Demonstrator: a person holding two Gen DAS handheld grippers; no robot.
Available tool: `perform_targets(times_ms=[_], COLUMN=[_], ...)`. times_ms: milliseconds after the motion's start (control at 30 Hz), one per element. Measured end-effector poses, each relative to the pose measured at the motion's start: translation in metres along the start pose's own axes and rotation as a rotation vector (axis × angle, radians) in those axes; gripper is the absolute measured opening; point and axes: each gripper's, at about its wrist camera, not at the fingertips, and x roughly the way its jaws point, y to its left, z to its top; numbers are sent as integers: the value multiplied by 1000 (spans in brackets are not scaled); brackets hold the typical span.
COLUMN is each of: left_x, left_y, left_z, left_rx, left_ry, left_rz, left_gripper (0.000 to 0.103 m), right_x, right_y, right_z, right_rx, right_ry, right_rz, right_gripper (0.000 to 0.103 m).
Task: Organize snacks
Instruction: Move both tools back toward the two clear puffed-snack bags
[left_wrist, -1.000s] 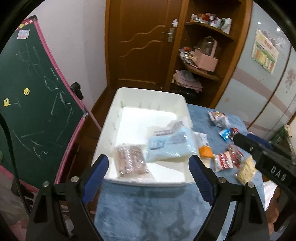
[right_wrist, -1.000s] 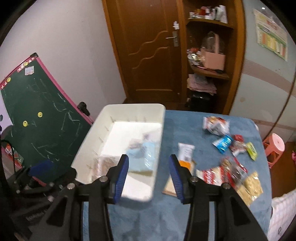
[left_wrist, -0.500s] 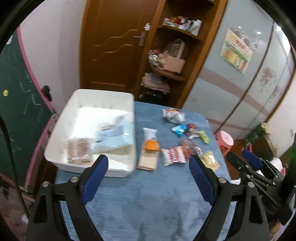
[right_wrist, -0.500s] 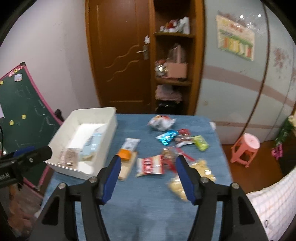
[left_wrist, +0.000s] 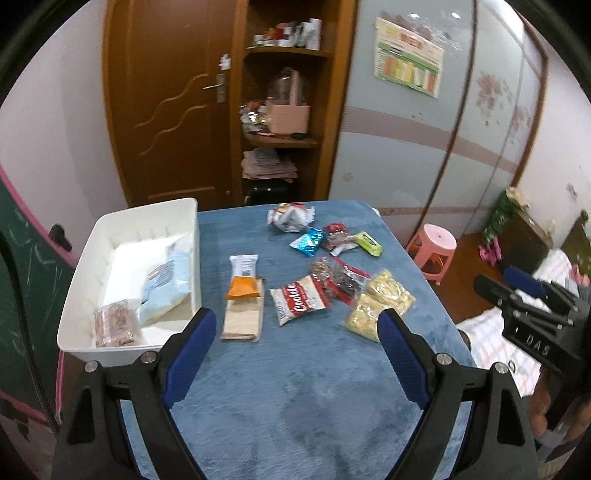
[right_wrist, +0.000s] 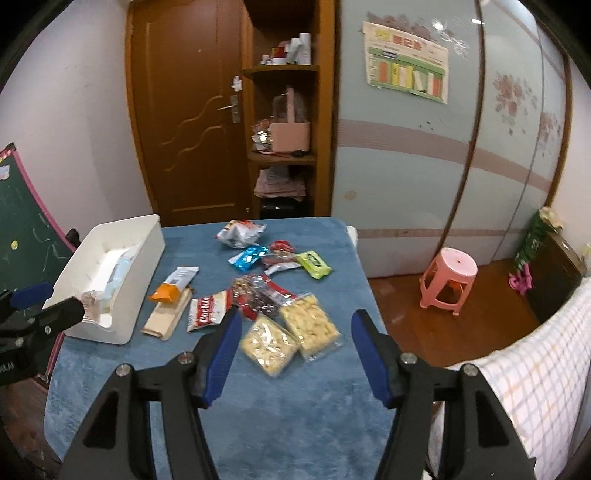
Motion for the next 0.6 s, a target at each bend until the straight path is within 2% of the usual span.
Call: perform_targets(times_ms=[133,233,400,600], left_x=[8,21,48,85], left_y=[-14,-20,-24,-33], left_z=[0,-3,-15,-26], left_rx=[42,69,83,70], left_ry=[23,68,144,221], left_rz=[-17,-31,-52,-79], left_gripper=[88,88,88,88], right_x=[0,7,31,64], right_y=[-10,-13,-20,-40], right_z=[0,-4,-14,-23], right_rx=[9,11,24,102], right_ry=[3,15,77,169], right_rz=[-4,-9,-9,22], right_gripper=[62,62,62,62])
